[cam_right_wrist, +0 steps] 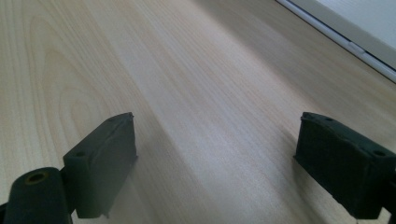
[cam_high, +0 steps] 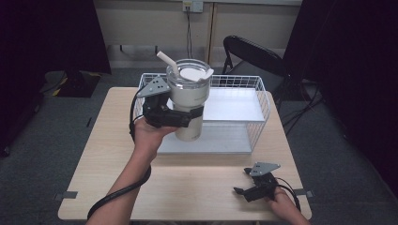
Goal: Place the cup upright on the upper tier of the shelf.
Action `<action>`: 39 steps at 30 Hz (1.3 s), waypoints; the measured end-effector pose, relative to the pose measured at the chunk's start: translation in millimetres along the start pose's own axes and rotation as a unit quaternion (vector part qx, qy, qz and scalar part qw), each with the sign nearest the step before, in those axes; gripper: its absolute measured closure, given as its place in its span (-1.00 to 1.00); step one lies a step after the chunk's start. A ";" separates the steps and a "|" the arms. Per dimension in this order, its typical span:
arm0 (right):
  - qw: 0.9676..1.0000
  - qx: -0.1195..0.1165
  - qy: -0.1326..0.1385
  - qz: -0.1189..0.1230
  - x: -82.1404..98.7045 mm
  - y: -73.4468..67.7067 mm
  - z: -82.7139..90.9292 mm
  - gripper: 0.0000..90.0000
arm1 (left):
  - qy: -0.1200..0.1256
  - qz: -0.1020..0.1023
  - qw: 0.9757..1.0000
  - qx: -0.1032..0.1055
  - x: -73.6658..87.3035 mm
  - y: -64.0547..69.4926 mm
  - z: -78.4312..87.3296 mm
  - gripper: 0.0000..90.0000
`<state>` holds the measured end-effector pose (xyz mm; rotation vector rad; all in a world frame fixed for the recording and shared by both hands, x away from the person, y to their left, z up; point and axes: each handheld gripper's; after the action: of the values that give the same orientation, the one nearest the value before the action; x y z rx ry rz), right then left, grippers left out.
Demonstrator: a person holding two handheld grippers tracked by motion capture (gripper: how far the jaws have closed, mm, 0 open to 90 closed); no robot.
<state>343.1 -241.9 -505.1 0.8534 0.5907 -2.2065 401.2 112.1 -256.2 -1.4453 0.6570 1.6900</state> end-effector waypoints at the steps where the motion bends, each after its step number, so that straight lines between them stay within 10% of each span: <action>1: 1.000 0.000 0.000 0.000 0.0 0.0 0.0 -0.74 | 0.000 -0.001 1.000 0.000 -1.4 -1.0 0.0 -0.77; 39: 1.000 0.000 0.000 0.000 0.0 0.0 0.1 -0.74 | -0.006 -0.010 1.000 -0.026 -46.7 -22.8 -14.6 -0.77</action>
<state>343.1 -241.9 -505.0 0.8522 0.5909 -2.2064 429.6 101.7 -211.5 -1.4729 0.5933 1.7097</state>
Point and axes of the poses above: each handheld gripper's, and its own axes: z roughly backward along the jaws, x roughly out of its underside, y roughly to its right, and after that the axes turned 12 degrees about -z, right-handed
